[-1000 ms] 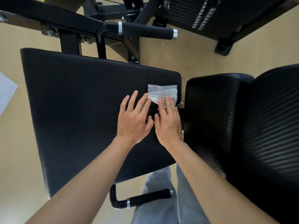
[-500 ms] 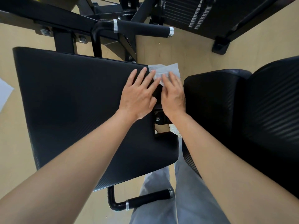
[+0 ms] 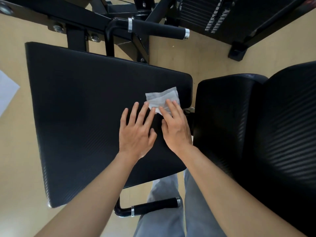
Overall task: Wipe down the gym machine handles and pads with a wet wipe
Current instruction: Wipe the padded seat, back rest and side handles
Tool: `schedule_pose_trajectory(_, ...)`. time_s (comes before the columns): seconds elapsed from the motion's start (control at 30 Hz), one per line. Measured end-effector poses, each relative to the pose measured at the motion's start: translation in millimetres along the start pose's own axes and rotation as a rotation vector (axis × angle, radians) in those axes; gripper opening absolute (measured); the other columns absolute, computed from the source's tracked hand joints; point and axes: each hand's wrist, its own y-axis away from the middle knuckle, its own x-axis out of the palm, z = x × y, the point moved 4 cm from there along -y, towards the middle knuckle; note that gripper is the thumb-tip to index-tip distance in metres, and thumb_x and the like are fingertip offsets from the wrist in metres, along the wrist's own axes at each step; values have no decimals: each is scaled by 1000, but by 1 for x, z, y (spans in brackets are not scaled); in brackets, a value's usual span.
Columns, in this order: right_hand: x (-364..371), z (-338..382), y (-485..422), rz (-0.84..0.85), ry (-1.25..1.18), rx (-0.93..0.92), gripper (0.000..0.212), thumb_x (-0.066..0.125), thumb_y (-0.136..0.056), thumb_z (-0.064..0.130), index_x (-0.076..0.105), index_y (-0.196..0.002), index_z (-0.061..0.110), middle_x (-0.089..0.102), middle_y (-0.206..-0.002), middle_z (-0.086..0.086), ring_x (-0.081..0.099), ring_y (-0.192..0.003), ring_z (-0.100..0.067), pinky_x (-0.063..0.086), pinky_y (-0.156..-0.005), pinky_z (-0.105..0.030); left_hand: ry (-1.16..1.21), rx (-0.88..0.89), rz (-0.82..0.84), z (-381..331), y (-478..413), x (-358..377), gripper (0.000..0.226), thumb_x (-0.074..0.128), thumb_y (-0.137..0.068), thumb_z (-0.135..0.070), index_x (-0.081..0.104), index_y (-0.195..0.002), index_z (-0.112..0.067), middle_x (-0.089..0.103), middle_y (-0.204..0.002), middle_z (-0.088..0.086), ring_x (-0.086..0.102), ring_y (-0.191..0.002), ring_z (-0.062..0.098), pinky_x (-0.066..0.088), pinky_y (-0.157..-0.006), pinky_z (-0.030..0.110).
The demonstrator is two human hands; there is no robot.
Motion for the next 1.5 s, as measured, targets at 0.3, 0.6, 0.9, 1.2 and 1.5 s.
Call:
schedule_pose_trajectory(0.3,-15,-1,-67,14,-64,-81,47,50,-102,2,50,-148,11,36,-162,-9,25,-154,-25,34,-121,-48,123,170,-131,2,-46,-8,60,44,-99,-22,37,-155,-3,33,-164,13,28,-154,28,24,-126,45)
schedule_pose_trajectory(0.6,-33,-6,-115,10,20,-100,48,54,-100,6,54,-146,18,44,-157,-9,32,-149,-27,37,-115,-43,25,137,-111,29,-102,-20,55,37,-102,-38,48,-151,-15,44,-159,9,34,-151,28,22,-125,50)
schedule_pose_trajectory(0.9,-22,4,-57,-62,-13,-139,29,64,-95,9,70,-123,7,58,-141,-10,49,-133,-26,52,-103,-41,111,42,-169,22,-37,-13,47,46,-101,-30,59,-141,-10,52,-153,11,39,-149,28,27,-122,50)
schedule_pose_trajectory(1.2,4,12,-33,-83,54,-235,41,70,-90,1,65,-131,5,56,-145,-16,49,-138,-32,52,-106,-46,89,-94,-381,22,-6,-11,20,56,-105,-25,75,-110,-18,74,-115,0,65,-123,22,44,-110,43)
schedule_pose_trajectory(1.5,-11,26,-115,-41,79,-302,50,66,-94,4,56,-142,10,47,-154,-15,38,-147,-33,44,-113,-49,-62,-26,-338,54,-78,-21,39,45,-109,-34,62,-138,-15,59,-147,7,50,-140,30,36,-118,46)
